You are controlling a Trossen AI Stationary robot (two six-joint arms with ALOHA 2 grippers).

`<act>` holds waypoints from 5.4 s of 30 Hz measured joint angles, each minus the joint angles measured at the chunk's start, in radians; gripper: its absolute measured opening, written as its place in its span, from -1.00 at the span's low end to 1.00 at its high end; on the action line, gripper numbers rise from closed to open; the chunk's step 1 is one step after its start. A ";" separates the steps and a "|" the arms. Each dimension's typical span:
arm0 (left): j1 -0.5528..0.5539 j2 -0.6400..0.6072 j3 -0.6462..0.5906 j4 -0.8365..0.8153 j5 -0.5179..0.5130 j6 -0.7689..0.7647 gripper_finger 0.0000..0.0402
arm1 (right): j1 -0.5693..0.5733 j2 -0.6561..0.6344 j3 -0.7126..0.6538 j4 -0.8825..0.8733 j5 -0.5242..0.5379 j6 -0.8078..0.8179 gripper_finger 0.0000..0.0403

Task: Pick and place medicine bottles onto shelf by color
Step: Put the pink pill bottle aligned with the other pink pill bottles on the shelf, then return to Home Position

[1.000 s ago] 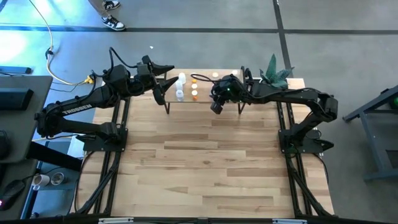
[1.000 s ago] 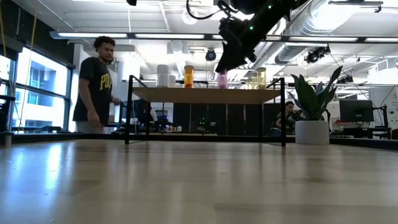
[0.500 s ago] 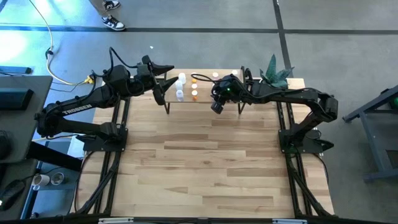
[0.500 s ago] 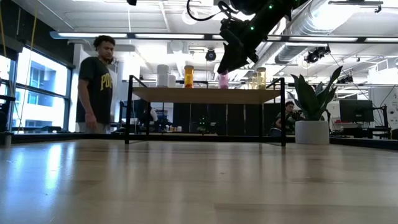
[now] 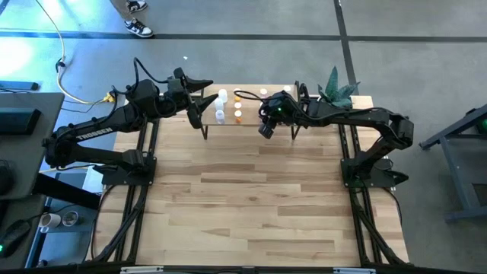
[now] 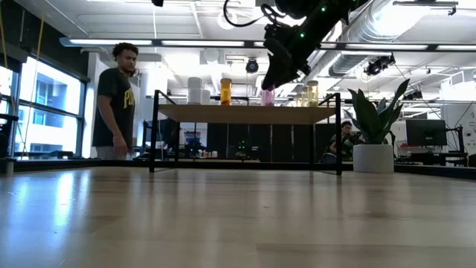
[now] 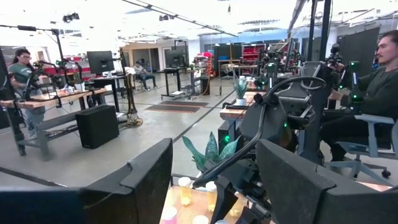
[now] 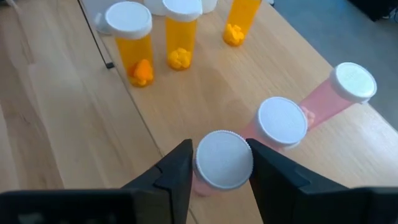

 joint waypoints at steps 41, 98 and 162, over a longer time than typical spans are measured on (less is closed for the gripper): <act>0.000 0.000 0.000 0.000 0.000 -0.008 0.11 | 0.000 -0.033 0.034 0.000 0.001 -0.026 -0.28; -0.258 -0.604 -0.554 -0.273 0.037 -0.257 0.11 | 0.113 -0.059 0.415 -0.065 0.001 0.246 -0.28; -0.321 -0.982 -0.981 -0.104 0.003 -0.375 0.11 | 0.330 -1.419 -1.062 0.433 0.023 0.220 -0.28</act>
